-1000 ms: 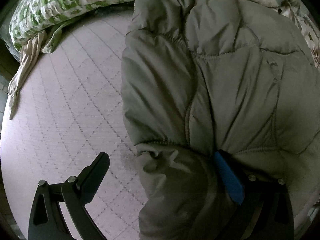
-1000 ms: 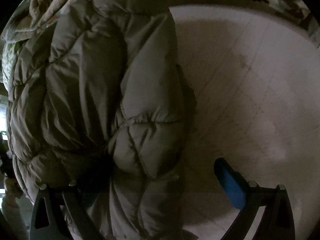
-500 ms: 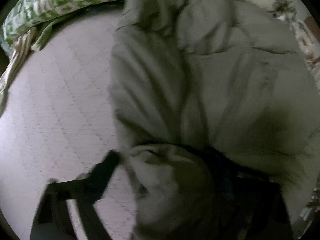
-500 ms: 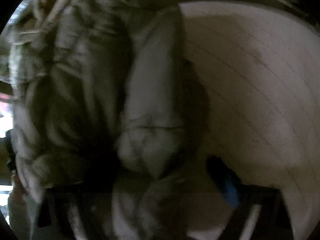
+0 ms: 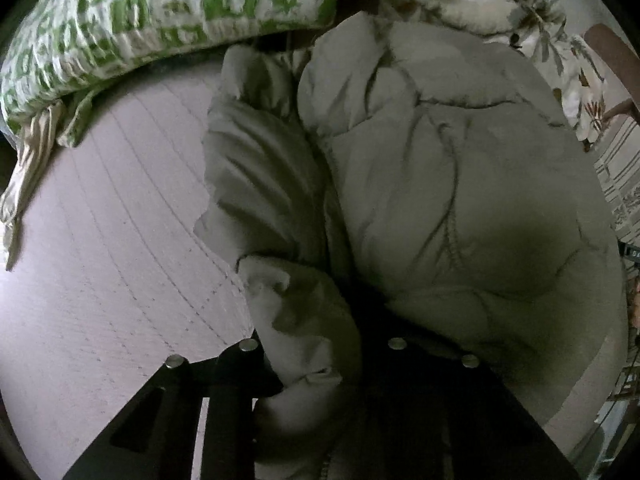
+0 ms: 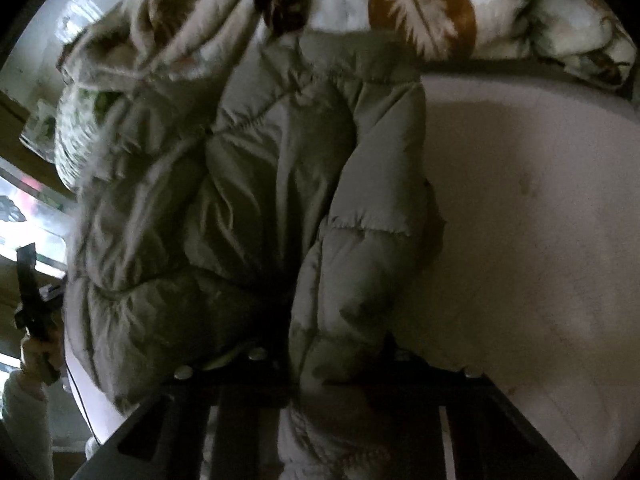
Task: Fold large clothes
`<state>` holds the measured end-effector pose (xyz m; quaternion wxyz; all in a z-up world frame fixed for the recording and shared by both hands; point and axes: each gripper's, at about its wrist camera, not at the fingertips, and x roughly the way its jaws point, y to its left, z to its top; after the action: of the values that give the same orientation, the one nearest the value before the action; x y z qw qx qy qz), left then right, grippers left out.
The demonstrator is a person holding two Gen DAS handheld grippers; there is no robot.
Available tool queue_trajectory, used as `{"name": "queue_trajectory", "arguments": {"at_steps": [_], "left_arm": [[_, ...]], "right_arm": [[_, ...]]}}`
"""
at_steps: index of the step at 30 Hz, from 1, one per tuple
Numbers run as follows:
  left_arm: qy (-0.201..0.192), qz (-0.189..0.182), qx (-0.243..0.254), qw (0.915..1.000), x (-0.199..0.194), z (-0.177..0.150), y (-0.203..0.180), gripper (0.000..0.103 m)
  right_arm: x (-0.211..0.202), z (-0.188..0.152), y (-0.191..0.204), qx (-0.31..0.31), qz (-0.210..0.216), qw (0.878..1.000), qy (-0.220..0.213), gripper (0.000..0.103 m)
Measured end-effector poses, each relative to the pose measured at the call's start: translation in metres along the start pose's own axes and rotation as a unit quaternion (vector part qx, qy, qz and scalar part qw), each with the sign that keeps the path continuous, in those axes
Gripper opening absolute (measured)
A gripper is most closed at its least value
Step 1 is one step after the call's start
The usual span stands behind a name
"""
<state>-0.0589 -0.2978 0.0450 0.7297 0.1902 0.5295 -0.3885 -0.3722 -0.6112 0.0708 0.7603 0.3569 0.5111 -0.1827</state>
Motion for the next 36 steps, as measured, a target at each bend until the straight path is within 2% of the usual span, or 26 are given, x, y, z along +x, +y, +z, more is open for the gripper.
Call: {"name": "queue_trajectory", "arguments": {"at_steps": [12,19,24,36], "left_arm": [[-0.043,-0.005,-0.004,0.9990,-0.055,0.004,-0.015,0.025],[-0.060,-0.008,0.008,0.9981,-0.087,0.006,-0.021,0.025],[-0.069,-0.014,0.008,0.9975,-0.107,0.007,-0.026,0.025],[-0.082,-0.013,0.027,0.9962,-0.152,-0.037,-0.042,0.025]], "right_arm": [[-0.078,0.009,0.035,-0.023,0.024,0.997,-0.063,0.026],[-0.106,-0.002,0.055,-0.035,0.033,0.996,-0.075,0.026],[-0.111,-0.006,0.069,-0.040,0.040,0.995,-0.080,0.026],[-0.155,-0.048,0.089,-0.059,0.056,0.992,-0.098,0.026]]}}
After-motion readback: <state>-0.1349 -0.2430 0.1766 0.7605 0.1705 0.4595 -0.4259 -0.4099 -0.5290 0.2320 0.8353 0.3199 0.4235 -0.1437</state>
